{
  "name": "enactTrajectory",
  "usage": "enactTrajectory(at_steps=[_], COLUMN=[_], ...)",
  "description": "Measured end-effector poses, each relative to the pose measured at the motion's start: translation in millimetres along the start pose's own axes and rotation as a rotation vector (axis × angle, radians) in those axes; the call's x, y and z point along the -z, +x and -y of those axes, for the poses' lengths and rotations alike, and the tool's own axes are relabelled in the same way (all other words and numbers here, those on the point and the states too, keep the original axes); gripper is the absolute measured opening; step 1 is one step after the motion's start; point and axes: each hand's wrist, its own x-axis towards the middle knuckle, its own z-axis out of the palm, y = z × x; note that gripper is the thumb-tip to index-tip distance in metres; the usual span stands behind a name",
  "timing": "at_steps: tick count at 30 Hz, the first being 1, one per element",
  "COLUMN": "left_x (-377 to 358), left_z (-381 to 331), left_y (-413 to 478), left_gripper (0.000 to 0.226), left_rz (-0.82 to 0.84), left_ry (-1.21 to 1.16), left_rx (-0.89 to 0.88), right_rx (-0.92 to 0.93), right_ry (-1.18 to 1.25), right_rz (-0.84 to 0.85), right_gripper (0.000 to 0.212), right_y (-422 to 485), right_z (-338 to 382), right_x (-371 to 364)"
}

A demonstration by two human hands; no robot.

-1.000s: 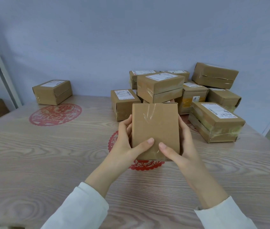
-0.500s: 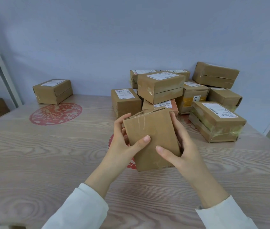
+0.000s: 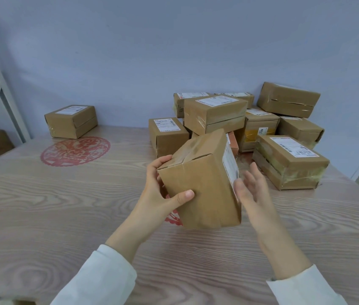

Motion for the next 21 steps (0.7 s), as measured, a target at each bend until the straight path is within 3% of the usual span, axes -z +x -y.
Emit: enactTrajectory(at_steps=[8,11,14,17,21], left_x=[11,9,7,3,6], left_z=[6,10,12,13,23], left_y=[-6,-3,2,3,5], left_gripper=[0.089,0.090,0.069,0.059,0.092], left_rz=[0.234,0.151,0.014,-0.044,-0.093], left_ry=[0.016,0.046,0.035,0.087,0.033], left_rx=[0.036,0.006,-0.008,0.003,0.193], right_rx=[-0.050,-0.046,-0.065,-0.076,-0.115], right_ry=[-0.042,-0.049,-0.045,0.004,0.031], right_rz=[-0.067,-0.120,-0.189,-0.240,-0.231], right_gripper=[0.100,0.102,0.107,0.079,0.064], right_y=[23,23,21,22,17], right_z=[-7,-10,-13,-19,-23], right_x=[22,23,22,19,10])
